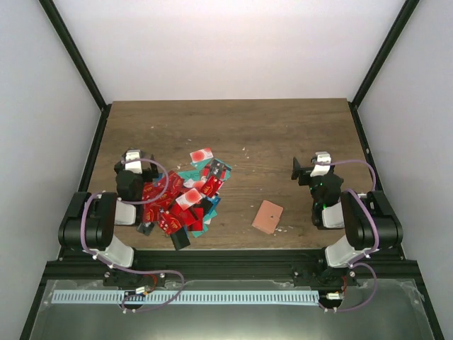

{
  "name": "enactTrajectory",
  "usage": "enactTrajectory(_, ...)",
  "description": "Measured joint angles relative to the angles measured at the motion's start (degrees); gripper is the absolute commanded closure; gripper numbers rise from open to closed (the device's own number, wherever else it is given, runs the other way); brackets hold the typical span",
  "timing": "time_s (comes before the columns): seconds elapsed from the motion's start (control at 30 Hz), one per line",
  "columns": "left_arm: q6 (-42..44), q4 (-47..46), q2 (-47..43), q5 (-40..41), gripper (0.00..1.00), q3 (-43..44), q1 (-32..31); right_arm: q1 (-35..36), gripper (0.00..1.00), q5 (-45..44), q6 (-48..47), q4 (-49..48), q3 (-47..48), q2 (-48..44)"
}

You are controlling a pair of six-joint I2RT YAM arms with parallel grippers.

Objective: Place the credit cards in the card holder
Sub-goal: Open the card holder at the center of the board.

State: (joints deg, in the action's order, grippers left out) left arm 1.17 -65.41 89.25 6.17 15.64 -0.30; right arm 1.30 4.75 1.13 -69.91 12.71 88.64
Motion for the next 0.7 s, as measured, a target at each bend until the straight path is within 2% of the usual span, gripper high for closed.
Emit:
enactTrajectory(0.5, 0.09, 0.13, -0.02, 0.04, 0.00, 0.04, 0.00, 0.00, 0.00, 0.00, 0.00, 0.00, 0.00, 0.00)
enactTrajectory(0.6, 0.13, 4.55, -0.76, 0.70, 0.00, 2.14, -0.15, 0.00, 0.00, 0.00, 0.00, 0.00, 0.00, 0.00)
enactTrajectory(0.7, -0.11, 13.55, -2.38, 2.01, 0.00, 8.81, -0.57, 0.00, 0.00, 0.04, -0.02, 0.28, 0.02, -0.15)
